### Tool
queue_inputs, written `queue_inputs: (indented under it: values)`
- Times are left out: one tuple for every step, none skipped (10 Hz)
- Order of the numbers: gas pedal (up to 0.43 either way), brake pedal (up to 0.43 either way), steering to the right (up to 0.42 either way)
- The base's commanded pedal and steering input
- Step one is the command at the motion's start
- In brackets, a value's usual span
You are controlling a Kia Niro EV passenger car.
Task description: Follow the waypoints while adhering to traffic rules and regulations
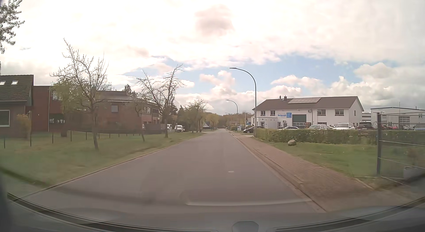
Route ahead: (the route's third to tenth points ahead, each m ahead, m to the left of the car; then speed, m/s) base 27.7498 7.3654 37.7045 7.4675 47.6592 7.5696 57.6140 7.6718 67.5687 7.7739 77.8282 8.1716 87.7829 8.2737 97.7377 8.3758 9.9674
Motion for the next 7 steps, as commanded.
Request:
queue_inputs:
  values:
    - [0.138, 0.0, -0.006]
    - [0.138, 0.0, -0.006]
    - [0.138, 0.0, -0.005]
    - [0.138, 0.0, -0.006]
    - [0.138, 0.0, -0.005]
    - [0.138, 0.0, -0.005]
    - [0.138, 0.0, -0.005]
